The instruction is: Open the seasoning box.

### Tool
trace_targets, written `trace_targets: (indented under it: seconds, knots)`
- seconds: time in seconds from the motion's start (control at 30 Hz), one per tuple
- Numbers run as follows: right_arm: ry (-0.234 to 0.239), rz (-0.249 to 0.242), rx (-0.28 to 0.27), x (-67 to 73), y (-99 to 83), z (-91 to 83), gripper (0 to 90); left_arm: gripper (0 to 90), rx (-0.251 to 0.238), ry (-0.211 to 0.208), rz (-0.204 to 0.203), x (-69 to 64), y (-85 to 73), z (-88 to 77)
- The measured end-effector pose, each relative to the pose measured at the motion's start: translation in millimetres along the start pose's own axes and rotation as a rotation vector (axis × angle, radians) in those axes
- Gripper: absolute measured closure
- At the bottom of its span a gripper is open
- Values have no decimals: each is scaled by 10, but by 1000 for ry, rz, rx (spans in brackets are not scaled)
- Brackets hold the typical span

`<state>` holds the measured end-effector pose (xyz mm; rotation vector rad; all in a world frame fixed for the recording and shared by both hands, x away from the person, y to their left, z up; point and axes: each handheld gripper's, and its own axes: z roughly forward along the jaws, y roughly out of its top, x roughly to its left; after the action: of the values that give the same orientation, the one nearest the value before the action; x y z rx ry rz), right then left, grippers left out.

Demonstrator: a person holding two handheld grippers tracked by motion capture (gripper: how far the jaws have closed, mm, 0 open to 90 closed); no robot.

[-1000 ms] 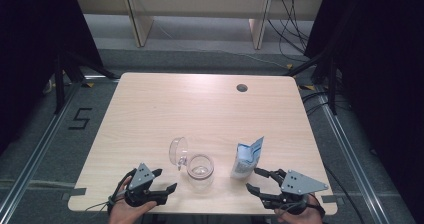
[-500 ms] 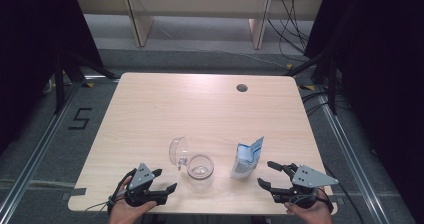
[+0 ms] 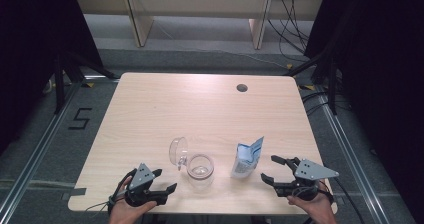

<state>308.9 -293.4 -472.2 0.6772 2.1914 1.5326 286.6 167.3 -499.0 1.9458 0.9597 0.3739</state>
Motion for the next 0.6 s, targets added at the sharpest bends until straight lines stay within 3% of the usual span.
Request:
trace_targets:
  seconds: [0.03, 0.07, 0.17, 0.37, 0.6]
  knots:
    - [19, -15, -23, -27, -5, 31, 288, 275, -1, 0, 0, 0, 0, 0]
    - [16, 6, -6, -24, -9, 22, 285, 275, 0, -1, 0, 1, 0, -2]
    - [13, -15, -14, -63, -26, 39, 276, 275, -1, 0, 0, 2, -1, -2]
    - [16, -6, -13, -110, -47, 79, 256, 275, 3, 0, 16, 4, 1, -3]
    - [20, -53, -9, -162, -46, 174, 217, 275, 2, -1, 14, 3, -1, 3]
